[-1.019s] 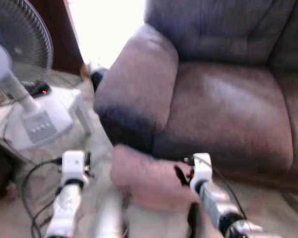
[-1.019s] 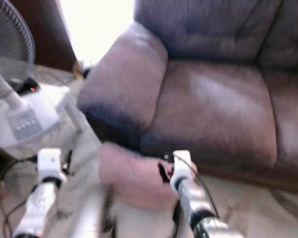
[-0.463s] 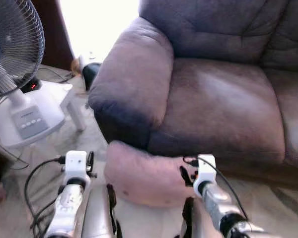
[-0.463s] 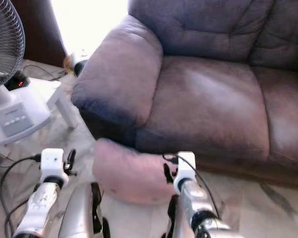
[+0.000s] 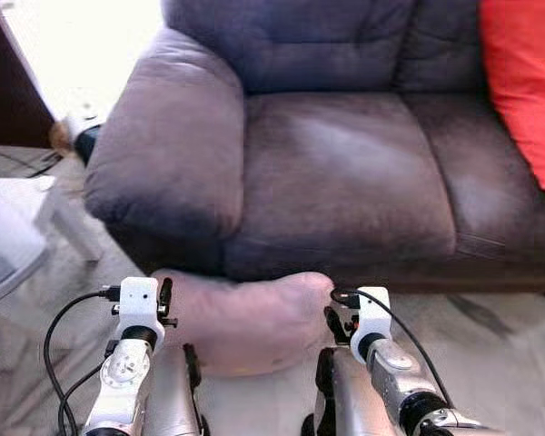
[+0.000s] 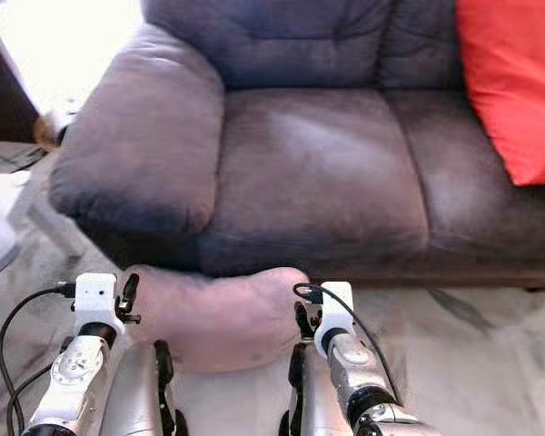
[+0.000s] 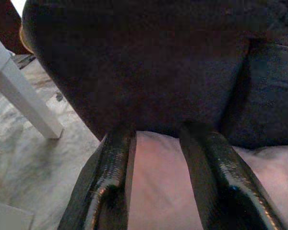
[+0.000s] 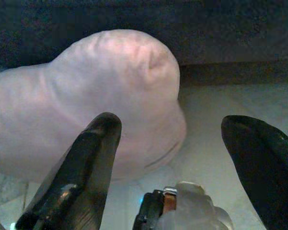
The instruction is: Move the pillow to the sofa from floor
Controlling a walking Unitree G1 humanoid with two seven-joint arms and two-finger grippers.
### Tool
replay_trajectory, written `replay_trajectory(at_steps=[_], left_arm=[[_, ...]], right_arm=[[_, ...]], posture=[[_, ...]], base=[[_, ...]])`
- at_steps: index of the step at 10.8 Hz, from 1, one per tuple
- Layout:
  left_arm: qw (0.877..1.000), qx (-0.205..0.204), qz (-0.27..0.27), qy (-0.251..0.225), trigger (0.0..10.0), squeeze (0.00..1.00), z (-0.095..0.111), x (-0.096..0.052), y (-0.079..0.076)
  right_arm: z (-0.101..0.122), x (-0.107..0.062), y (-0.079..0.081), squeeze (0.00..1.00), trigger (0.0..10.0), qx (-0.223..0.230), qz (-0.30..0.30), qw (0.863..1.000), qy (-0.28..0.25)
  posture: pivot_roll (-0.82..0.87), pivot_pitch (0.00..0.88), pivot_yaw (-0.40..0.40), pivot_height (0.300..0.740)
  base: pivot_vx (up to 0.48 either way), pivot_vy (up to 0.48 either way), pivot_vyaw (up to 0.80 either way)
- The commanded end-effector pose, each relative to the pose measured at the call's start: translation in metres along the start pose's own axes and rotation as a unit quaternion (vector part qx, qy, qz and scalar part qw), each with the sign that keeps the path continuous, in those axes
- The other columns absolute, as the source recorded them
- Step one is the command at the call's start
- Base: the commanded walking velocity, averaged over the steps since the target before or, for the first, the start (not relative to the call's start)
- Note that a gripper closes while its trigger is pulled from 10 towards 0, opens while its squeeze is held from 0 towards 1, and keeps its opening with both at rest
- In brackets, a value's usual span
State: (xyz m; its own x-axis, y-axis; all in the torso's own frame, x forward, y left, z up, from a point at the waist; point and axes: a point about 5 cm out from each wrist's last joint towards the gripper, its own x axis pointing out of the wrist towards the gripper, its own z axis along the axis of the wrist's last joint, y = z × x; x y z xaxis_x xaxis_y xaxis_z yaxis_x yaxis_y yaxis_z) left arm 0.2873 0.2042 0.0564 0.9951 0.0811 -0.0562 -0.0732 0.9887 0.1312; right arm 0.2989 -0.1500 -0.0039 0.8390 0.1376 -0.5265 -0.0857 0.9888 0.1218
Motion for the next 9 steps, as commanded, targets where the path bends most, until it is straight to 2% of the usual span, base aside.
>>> replay_trajectory(at_steps=[1, 3, 5, 7, 9], left_arm=[[1.0, 0.0, 0.001, 0.011, 10.0, 0.0, -0.004, -0.003, 0.0005], [1.0, 0.006, 0.016, 0.009, 10.0, 0.0, -0.0027, -0.0014, 0.0033], [1.0, 0.007, 0.017, 0.009, 10.0, 0.0, -0.0019, 0.0003, 0.0036], [1.0, 0.008, 0.028, 0.005, 10.0, 0.0, -0.0005, 0.0014, 0.0049], [1.0, 0.008, 0.027, 0.005, 10.0, 0.0, -0.0003, 0.0014, 0.0043]], right_arm=[[-0.0076, -0.0018, 0.0, 0.0, 10.0, 0.004, 0.0, 1.0, 0.008], [-0.0077, -0.0018, 0.0009, 0.0, 10.0, 0.002, 0.006, 1.0, 0.008], [-0.0057, -0.0013, 0.0037, 0.0, 10.0, -0.021, 0.019, 1.0, 0.004], [-0.0054, -0.0011, 0.0061, 0.0, 10.0, -0.029, 0.024, 0.999, 0.001], [-0.0063, -0.0012, 0.0053, 0.0, 10.0, -0.022, 0.021, 1.0, 0.004]], posture=[[0.19, 0.192, -0.049, 0.535], [0.19, 0.185, -0.05, 0.535], [0.19, 0.185, -0.05, 0.535], [0.18, 0.182, -0.051, 0.535], [0.18, 0.184, -0.051, 0.535]], base=[[0.0, 0.0, 0.0], [0.0, 0.0, 0.0], [0.0, 0.0, 0.0], [0.0, 0.0, 0.8], [0.242, 0.0, 0.0]])
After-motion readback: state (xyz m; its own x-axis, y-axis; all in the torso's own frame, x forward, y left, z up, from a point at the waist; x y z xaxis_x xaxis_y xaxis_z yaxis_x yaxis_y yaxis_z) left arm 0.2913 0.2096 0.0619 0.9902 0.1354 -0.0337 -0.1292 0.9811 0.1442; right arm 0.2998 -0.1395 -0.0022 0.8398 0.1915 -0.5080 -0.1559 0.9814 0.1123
